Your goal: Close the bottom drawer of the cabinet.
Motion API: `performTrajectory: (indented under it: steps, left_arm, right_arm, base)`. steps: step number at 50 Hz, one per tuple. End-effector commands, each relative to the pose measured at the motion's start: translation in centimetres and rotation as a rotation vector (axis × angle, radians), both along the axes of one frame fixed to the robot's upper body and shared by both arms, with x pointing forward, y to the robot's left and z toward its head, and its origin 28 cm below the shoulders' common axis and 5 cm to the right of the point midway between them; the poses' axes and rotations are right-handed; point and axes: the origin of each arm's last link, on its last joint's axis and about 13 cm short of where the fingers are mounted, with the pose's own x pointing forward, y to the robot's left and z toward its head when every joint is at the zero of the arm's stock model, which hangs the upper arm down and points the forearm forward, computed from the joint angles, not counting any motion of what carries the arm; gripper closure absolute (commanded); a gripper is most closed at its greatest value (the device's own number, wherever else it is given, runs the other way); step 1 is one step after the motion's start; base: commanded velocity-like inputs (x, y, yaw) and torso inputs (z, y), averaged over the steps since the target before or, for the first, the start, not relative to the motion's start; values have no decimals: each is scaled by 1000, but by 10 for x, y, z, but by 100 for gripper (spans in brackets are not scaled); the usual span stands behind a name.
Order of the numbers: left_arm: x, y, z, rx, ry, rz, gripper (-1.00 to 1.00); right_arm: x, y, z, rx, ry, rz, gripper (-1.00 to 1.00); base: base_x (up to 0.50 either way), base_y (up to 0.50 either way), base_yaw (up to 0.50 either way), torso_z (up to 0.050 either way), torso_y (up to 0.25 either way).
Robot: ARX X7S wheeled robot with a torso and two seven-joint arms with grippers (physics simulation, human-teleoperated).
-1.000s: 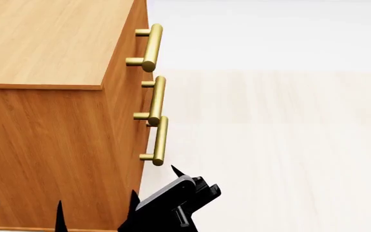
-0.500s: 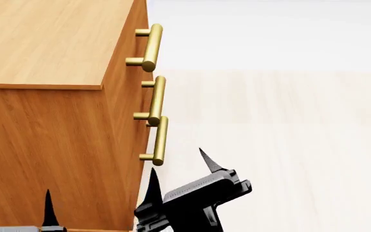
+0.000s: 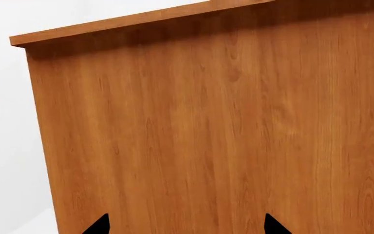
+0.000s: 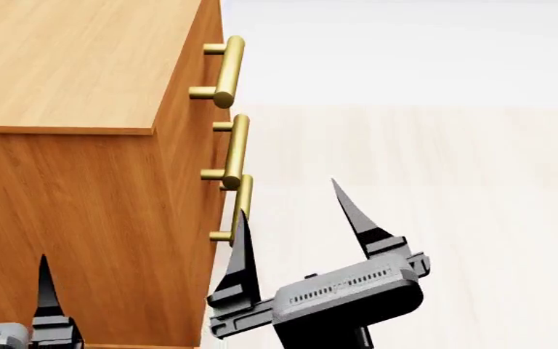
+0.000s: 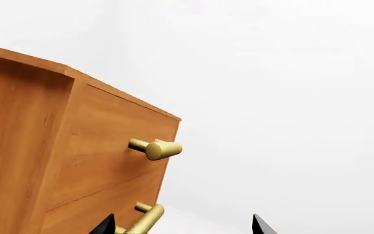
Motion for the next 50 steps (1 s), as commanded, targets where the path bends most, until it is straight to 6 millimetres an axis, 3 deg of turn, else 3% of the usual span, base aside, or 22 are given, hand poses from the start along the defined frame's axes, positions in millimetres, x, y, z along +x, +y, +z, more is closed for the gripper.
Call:
performTrajectory:
  steps: [1,31,50]
  left_arm:
    - [3,2,16,-11,-50,-9,-100]
    - [5,-5,77,-24,-202,-53,-100]
    - [-7,-12,113,-57,-302,-102,-100]
  right_arm:
    - [-19,-2,27,19,-98,8,-100]
    - [-56,-3,90,64,-312,30,-100]
    - [-76,-4,126,92,-423,41,-100]
  base:
    - [0,0,0,0,0]
    - [0,0,0,0,0]
    - [0,0,0,0,0]
